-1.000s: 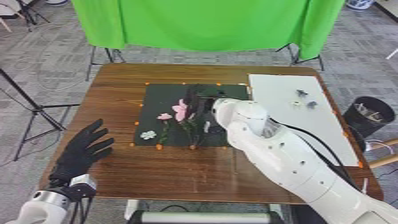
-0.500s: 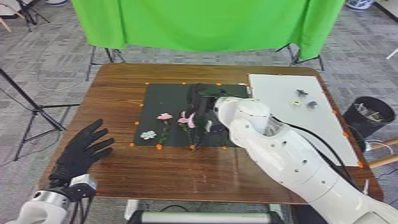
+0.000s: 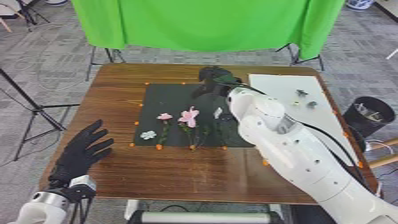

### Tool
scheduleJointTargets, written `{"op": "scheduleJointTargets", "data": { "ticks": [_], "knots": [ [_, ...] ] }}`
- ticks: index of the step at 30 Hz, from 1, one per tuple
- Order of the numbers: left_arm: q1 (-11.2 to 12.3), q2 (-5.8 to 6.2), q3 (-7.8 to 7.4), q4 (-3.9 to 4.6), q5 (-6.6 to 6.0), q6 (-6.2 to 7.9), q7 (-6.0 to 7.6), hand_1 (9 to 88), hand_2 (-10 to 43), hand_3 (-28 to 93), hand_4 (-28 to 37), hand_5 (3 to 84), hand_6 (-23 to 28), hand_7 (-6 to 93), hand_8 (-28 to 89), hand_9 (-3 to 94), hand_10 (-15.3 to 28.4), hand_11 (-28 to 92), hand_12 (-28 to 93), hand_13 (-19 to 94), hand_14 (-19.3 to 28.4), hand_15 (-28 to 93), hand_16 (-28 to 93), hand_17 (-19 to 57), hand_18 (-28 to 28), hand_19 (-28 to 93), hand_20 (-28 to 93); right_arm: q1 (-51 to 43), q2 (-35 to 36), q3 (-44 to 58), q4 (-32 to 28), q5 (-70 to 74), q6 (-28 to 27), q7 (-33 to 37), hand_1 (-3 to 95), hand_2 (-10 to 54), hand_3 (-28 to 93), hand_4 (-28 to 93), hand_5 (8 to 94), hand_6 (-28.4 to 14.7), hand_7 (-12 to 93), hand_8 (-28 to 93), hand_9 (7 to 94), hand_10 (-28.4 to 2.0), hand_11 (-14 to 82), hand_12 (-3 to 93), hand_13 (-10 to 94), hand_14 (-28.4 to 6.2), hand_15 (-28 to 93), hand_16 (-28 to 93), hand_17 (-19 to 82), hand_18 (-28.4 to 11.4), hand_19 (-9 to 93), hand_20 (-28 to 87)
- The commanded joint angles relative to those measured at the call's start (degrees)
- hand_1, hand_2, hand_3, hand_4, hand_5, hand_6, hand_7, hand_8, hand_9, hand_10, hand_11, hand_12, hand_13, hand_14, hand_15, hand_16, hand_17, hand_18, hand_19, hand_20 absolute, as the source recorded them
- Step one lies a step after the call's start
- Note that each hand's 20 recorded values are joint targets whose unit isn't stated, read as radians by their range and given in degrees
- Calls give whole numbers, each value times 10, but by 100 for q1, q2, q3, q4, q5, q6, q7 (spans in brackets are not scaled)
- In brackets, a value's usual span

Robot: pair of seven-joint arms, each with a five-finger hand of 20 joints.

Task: Arrange flowers

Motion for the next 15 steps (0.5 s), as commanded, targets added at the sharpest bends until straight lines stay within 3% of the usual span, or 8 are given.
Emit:
{"op": "scheduleJointTargets", "data": {
  "ticks": [1, 7, 13, 14, 15],
  "knots": [
    [118, -54, -18, -4, -21, 37, 2, 259, -21, 701, -243, 232, 22, 220, -114, 218, 116, 186, 169, 207, 164, 307, 7, -92, 224, 434, 96, -64, 998, 150, -73, -484, 283, 802, 215, -92, 862, -218, 316, -76, 301, -115, 349, -165, 257, 227, 447, -128, 746, 198, 243, -225, 860, 505],
    [185, -74, -38, -24, -41, 83, 44, 259, -20, 700, -244, 232, 22, 221, -114, 218, 116, 186, 168, 207, 164, 308, 7, -92, 224, 434, 96, -299, 1639, 128, 18, -802, 181, 1361, 217, -94, 868, -221, 230, -99, 240, -86, 247, -185, 177, 238, 345, -145, 737, 142, 190, -225, 808, 509],
    [240, -66, -56, -48, -51, 113, 75, 260, -19, 699, -244, 232, 22, 220, -114, 219, 116, 186, 168, 206, 164, 308, 7, -92, 224, 434, 96, -545, 2037, 280, 118, -818, 25, 1652, 216, -95, 868, -235, 186, -99, 184, -60, 240, -208, 87, 225, 340, -147, 735, 125, 187, -223, 802, 510],
    [265, 1, -35, -51, -97, 149, 134, 259, -20, 700, -243, 232, 21, 221, -114, 219, 116, 186, 168, 207, 164, 308, 7, -92, 224, 434, 96, -576, 2106, 285, 140, -802, 74, 1679, 216, -95, 868, -236, 185, -98, 182, -59, 242, -209, 85, 224, 340, -146, 735, 125, 187, -223, 802, 510],
    [265, -16, -45, -54, -65, 144, 107, 259, -20, 700, -243, 231, 21, 222, -114, 219, 115, 187, 169, 207, 164, 308, 7, -92, 223, 434, 96, -620, 2151, 316, 174, -820, 110, 1683, 217, -95, 868, -237, 183, -97, 179, -58, 247, -214, 81, 220, 348, -145, 733, 124, 189, -224, 802, 509]
  ]
}}
